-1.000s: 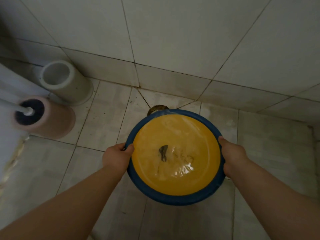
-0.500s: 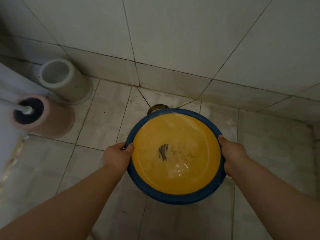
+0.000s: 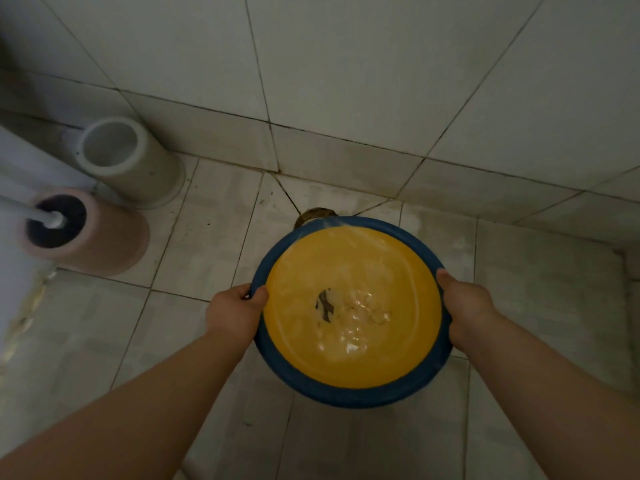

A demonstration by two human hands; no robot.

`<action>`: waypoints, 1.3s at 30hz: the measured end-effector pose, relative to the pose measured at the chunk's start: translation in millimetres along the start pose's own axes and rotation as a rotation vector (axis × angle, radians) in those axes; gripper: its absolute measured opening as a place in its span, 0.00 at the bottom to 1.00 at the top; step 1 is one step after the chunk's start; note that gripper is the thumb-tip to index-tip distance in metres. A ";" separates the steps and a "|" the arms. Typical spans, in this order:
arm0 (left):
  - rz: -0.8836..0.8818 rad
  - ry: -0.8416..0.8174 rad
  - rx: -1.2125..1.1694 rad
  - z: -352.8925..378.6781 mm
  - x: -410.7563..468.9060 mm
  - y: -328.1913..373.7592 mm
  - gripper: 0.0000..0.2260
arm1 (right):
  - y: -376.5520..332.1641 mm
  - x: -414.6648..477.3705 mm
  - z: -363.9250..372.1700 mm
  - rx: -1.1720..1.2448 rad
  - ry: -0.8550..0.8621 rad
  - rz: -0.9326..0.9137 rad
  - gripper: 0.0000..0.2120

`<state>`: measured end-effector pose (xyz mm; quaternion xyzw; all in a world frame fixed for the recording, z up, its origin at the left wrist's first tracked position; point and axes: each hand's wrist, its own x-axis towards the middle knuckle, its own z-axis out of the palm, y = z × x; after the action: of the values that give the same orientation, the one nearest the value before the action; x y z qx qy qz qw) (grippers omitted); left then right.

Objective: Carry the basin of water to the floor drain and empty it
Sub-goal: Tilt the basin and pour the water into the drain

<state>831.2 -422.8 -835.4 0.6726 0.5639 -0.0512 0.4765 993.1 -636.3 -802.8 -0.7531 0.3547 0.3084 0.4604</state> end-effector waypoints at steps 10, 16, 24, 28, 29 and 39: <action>-0.009 0.004 -0.031 1.2 0.7 0.9 0.17 | 0.2 6.6 -2.5 -0.075 -0.024 -0.006 0.20; 0.001 0.017 -0.020 1.4 -0.3 2.7 0.17 | 0.9 9.8 -2.6 -0.121 -0.041 -0.032 0.15; -0.002 0.019 -0.022 1.8 -0.5 4.0 0.16 | 2.2 9.5 -3.0 -0.102 -0.075 -0.072 0.21; -0.008 0.017 -0.031 2.2 0.8 2.9 0.17 | 1.1 8.4 -2.2 -0.114 -0.070 -0.076 0.22; -0.008 0.017 -0.029 2.1 1.1 2.3 0.17 | 1.0 8.7 -1.8 -0.113 -0.068 -0.077 0.22; 0.002 0.013 -0.031 2.6 0.5 3.2 0.16 | 1.2 10.9 -0.9 -0.104 -0.057 -0.089 0.21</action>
<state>835.1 -423.9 -835.2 0.6659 0.5671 -0.0374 0.4832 998.3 -640.2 -811.7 -0.7821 0.2911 0.3268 0.4436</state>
